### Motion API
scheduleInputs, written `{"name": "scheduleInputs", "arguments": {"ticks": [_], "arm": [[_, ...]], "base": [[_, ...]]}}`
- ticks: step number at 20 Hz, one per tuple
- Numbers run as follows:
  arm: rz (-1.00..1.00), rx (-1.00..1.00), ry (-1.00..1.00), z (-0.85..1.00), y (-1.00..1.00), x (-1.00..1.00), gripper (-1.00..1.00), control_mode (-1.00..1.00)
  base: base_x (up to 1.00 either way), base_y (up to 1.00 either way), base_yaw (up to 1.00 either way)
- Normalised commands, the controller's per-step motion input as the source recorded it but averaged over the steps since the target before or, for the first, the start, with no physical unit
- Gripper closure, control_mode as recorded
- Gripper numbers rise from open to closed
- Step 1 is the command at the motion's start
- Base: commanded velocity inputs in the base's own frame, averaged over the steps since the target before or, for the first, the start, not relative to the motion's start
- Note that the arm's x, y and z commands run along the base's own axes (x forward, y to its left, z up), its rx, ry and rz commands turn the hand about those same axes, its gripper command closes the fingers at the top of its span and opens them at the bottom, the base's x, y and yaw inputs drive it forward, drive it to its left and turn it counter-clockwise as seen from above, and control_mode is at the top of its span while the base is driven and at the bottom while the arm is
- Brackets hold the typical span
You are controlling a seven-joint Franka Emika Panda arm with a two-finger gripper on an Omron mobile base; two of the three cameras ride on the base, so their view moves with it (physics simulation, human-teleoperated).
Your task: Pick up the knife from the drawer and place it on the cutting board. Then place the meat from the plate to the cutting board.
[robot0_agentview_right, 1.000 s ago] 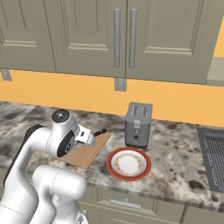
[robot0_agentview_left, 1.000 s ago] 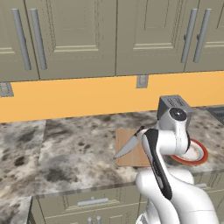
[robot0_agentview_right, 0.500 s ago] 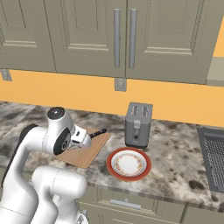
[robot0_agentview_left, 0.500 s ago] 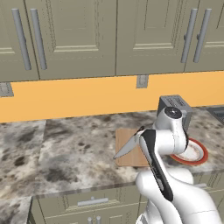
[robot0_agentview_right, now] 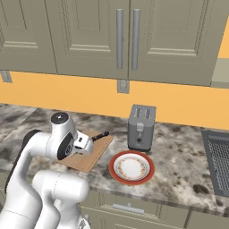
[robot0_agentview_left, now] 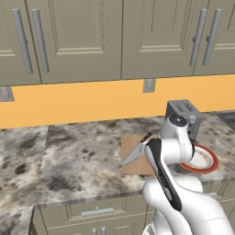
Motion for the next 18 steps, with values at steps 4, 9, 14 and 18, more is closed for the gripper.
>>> {"name": "scheduleInputs", "arguments": {"ticks": [4, 9, 14, 18], "arm": [[0.02, 0.0, 0.0, -0.36, 0.08, 0.0, 1.0, -1.0], [0.01, 0.01, 0.01, -0.51, 0.04, 0.0, 1.0, -1.0], [0.02, 0.03, 0.01, -0.51, 0.0, 0.0, 1.0, -1.0], [0.03, 0.01, 0.0, -0.55, 0.0, 0.0, 1.0, -1.0]], "base": [[0.0, 0.0, 0.0], [0.0, 0.0, 0.0], [0.0, 0.0, 0.0], [0.0, 0.0, 0.0]]}}
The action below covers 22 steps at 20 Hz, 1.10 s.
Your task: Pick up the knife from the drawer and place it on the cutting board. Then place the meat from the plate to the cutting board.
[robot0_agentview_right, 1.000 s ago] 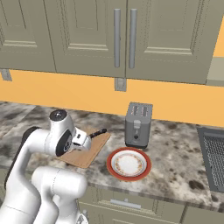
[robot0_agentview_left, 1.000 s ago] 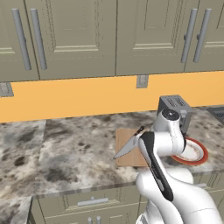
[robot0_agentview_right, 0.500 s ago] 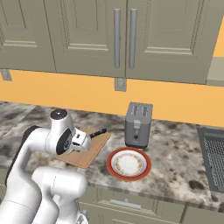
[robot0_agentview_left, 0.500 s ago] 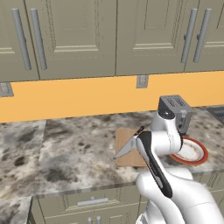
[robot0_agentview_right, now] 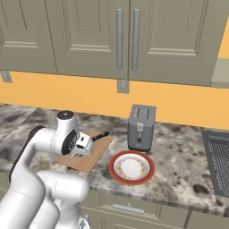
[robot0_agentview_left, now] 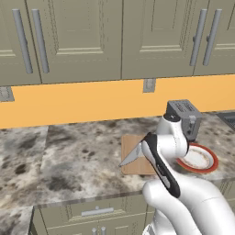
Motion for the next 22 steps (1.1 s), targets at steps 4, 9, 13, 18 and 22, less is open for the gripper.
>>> {"name": "scheduleInputs", "arguments": {"ticks": [4, 9, 13, 18, 22], "arm": [[0.02, 0.0, 0.0, -0.64, 0.0, 0.0, 1.0, -1.0], [0.01, 0.0, -0.01, -0.68, 0.02, 0.0, -1.0, -1.0], [0.01, 0.0, -0.06, -0.32, 0.0, 0.0, -1.0, -1.0], [0.0, 0.0, -0.04, -0.33, 0.0, 0.0, -1.0, -1.0], [0.0, 0.0, -0.07, -0.01, 0.0, -0.01, -1.0, -1.0]], "base": [[0.0, 0.0, 0.0], [0.0, 0.0, 0.0], [0.0, 0.0, 0.0], [0.0, 0.0, 0.0], [0.0, 0.0, 0.0]]}}
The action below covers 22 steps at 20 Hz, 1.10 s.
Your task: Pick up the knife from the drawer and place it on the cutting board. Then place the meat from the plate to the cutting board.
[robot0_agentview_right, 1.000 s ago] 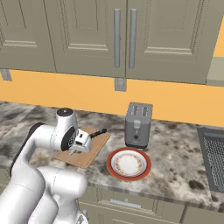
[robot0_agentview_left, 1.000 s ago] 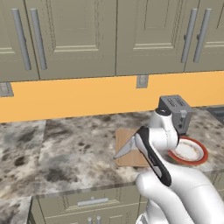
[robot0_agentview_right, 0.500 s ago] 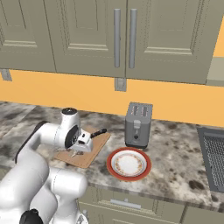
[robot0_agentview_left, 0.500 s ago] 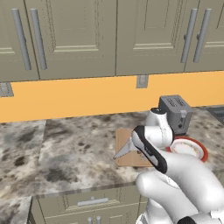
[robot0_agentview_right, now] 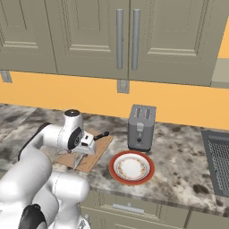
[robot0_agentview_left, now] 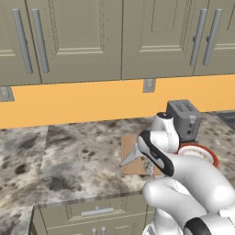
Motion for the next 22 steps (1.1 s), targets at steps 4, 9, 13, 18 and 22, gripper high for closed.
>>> {"name": "scheduleInputs", "arguments": {"ticks": [4, 9, 13, 18, 22], "arm": [[0.0, 0.0, -0.17, 0.21, 0.0, -0.36, -1.0, -1.0], [0.0, 0.0, -0.19, 0.45, 0.0, -0.65, -1.0, -1.0], [0.0, 0.0, -0.22, 0.57, 0.0, -0.85, -1.0, -1.0], [0.0, 0.0, -0.23, 0.8, 0.0, -0.93, -1.0, -1.0], [0.0, 0.0, -0.2, 0.91, -0.03, -0.86, -1.0, -1.0]], "base": [[0.0, 0.0, 0.0], [0.0, 0.0, 0.0], [0.0, 0.0, 0.0], [0.0, 0.0, 0.0], [0.0, 0.0, 0.0]]}}
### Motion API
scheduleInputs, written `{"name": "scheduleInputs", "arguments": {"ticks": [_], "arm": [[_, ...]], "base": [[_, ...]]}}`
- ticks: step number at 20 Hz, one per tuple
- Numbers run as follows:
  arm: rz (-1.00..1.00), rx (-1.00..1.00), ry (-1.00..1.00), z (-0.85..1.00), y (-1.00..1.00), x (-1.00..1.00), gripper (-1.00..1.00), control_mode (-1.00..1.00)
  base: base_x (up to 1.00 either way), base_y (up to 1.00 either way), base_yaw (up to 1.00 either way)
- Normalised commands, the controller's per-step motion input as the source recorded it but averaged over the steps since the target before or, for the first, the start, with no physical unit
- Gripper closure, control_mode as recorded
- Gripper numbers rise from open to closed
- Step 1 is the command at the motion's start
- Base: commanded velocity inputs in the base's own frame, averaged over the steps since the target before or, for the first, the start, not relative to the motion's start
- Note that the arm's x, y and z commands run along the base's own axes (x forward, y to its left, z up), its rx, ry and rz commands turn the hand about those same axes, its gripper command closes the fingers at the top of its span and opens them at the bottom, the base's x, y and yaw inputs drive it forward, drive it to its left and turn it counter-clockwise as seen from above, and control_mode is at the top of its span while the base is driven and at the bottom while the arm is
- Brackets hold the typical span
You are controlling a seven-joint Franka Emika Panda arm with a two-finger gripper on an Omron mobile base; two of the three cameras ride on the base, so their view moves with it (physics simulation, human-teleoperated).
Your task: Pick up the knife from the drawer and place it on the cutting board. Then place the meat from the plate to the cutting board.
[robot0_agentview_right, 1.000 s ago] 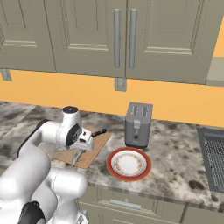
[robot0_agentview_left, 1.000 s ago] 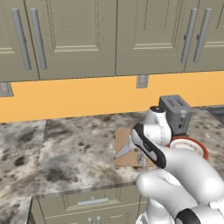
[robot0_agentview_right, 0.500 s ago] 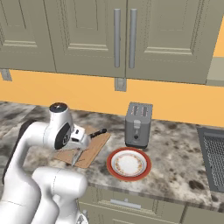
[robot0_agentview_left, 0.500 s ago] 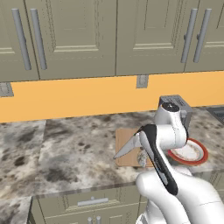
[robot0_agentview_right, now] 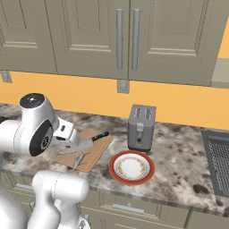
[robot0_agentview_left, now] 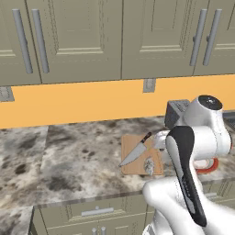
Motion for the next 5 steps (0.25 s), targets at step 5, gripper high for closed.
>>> {"name": "scheduleInputs", "arguments": {"ticks": [5], "arm": [[0.0, 0.0, -0.26, 0.43, -0.15, -0.97, -1.0, -1.0]], "base": [[0.0, 0.0, 0.0]]}}
